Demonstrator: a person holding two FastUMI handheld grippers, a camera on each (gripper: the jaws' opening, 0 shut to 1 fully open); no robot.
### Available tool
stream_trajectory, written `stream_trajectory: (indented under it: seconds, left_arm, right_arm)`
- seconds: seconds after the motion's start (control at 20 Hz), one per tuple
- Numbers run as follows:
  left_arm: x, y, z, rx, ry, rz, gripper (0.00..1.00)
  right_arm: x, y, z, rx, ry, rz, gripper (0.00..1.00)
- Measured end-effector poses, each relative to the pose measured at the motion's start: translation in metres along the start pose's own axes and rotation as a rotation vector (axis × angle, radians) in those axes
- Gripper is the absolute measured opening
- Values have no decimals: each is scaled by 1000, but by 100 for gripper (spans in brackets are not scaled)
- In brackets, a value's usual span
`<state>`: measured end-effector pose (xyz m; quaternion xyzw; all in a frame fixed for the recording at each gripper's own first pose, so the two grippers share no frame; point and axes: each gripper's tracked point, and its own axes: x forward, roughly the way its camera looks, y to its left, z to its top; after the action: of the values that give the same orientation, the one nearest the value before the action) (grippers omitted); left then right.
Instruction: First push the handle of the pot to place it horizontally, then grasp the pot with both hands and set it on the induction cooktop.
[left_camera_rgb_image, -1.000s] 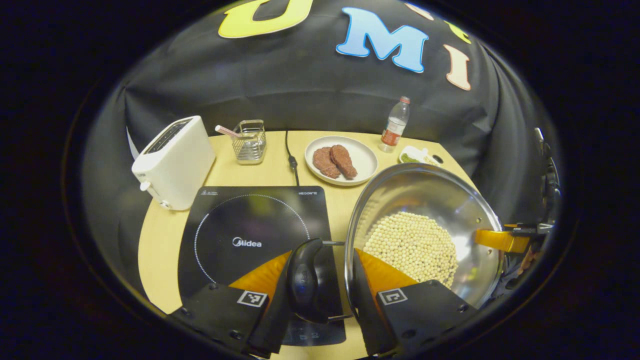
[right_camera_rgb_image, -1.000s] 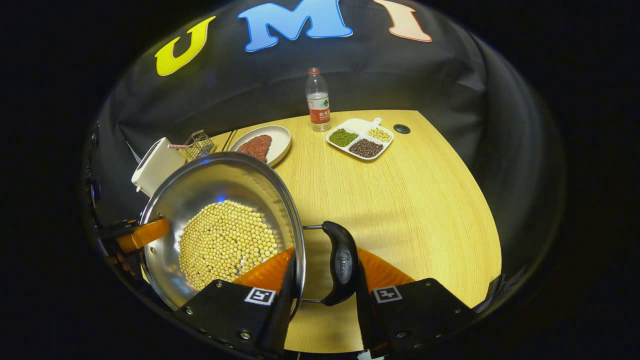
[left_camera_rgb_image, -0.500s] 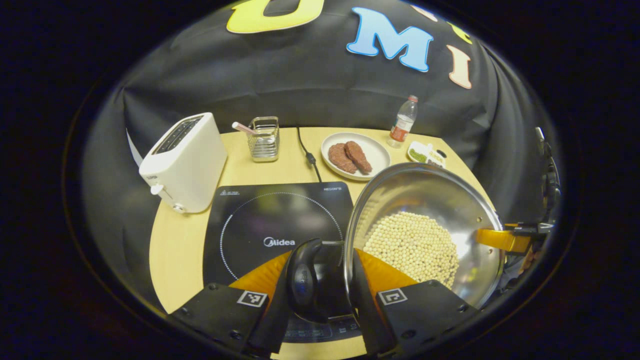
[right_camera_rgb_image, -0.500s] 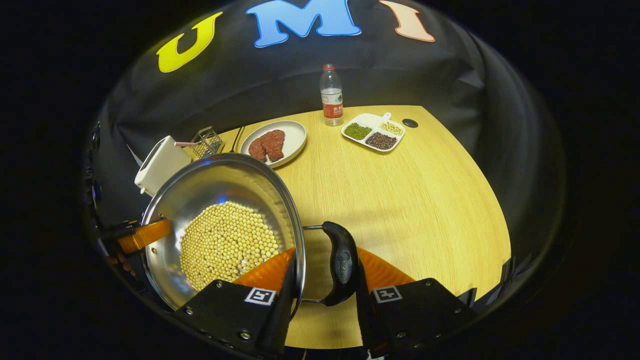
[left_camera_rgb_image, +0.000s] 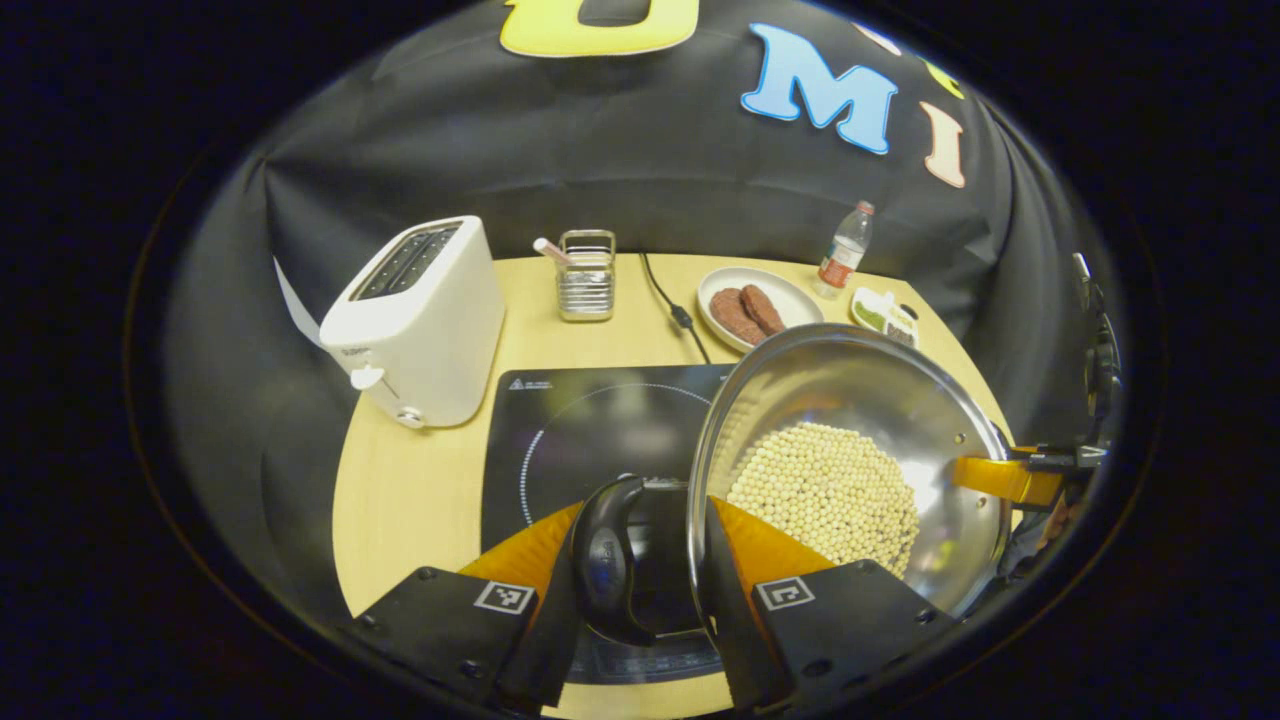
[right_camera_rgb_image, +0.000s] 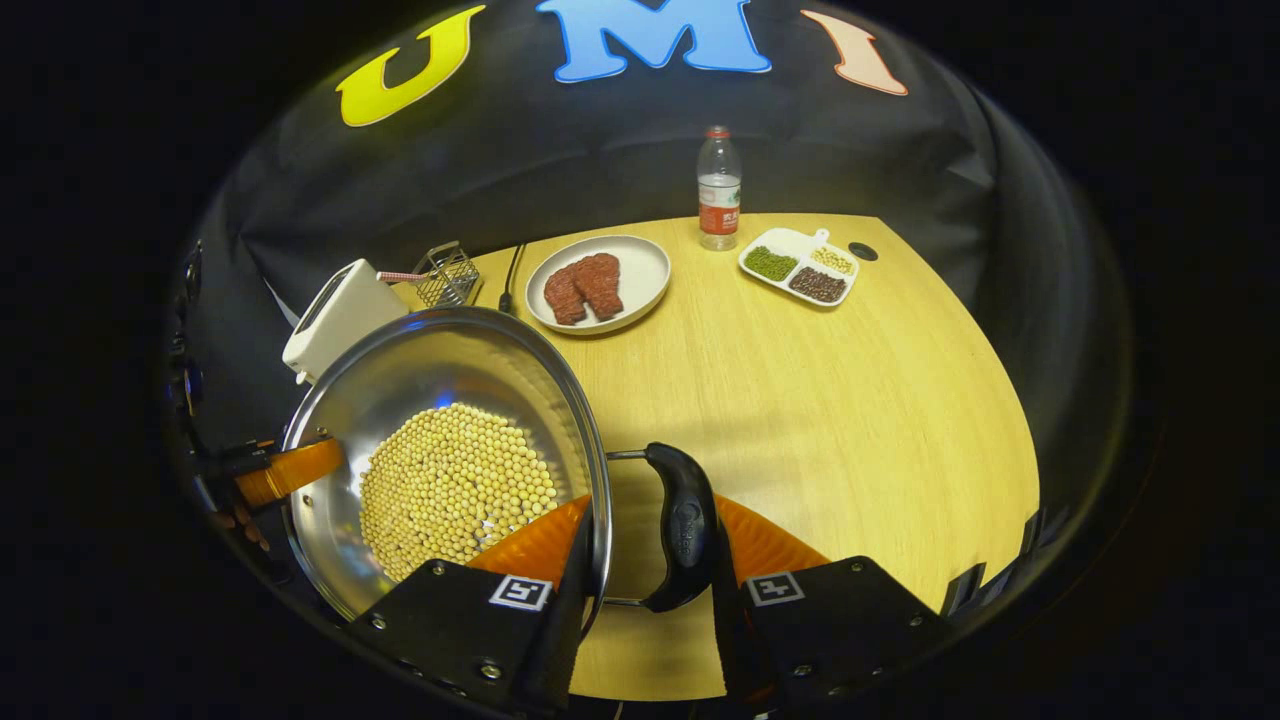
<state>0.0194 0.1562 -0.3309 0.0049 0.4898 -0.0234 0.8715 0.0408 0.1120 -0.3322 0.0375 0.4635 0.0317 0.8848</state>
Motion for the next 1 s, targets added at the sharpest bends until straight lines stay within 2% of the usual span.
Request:
stream_trajectory:
  seconds: [0.35,0.4,0.45,0.65,0.7,1.0]
  left_arm:
    - [-2,41,0,-5,7,14,66]
    - [-2,45,0,-9,7,14,69]
    - [0,49,0,-13,8,15,66]
    - [0,68,2,-22,9,17,66]
    - [-1,73,6,-23,7,19,69]
    - [7,95,14,-32,17,27,66]
  right_arm:
    - [10,40,-4,2,13,9,56]
    - [11,44,-3,-1,13,10,56]
    - [13,48,-3,-5,12,9,56]
    - [19,65,2,-12,9,14,56]
    - [21,69,3,-13,9,19,56]
    - [32,88,10,-20,7,23,56]
